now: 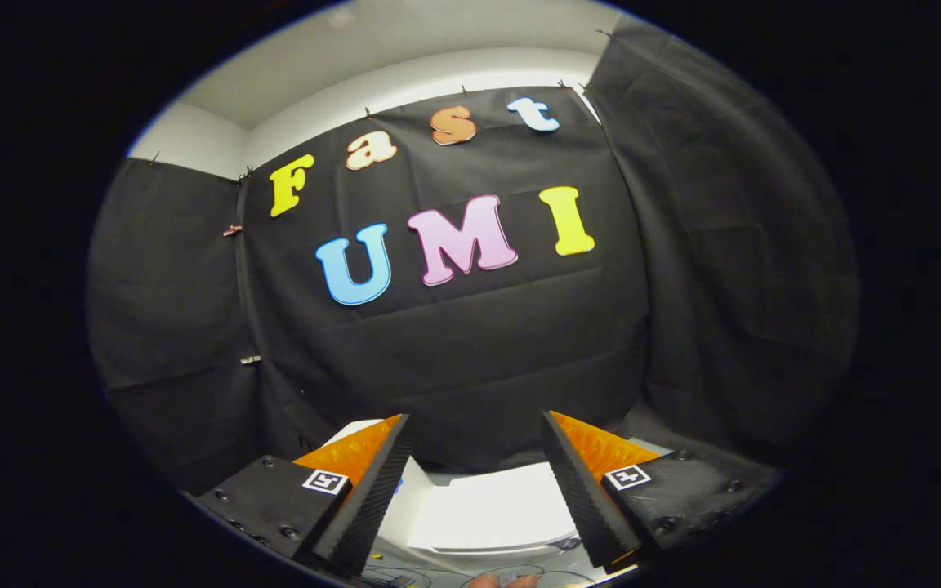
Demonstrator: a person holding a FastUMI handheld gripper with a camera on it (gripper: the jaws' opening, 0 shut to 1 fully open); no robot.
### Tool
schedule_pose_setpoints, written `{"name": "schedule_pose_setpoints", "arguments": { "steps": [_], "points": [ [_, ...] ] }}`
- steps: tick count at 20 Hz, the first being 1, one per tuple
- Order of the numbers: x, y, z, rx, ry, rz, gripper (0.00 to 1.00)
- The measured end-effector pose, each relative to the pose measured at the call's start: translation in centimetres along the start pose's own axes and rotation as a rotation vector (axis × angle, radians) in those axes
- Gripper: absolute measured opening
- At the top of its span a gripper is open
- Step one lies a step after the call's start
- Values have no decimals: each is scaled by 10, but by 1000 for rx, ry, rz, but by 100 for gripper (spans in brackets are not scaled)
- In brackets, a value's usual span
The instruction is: Open the toilet lid.
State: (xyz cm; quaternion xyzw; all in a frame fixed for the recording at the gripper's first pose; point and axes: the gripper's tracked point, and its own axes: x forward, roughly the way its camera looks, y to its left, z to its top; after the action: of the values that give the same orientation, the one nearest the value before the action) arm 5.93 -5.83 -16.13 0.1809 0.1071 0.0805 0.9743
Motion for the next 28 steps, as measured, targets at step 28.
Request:
{"name": "schedule_pose_setpoints", "arguments": {
  "steps": [28],
  "points": [
    [53, -234, -372, 718, 608, -108, 98]
  ]
}}
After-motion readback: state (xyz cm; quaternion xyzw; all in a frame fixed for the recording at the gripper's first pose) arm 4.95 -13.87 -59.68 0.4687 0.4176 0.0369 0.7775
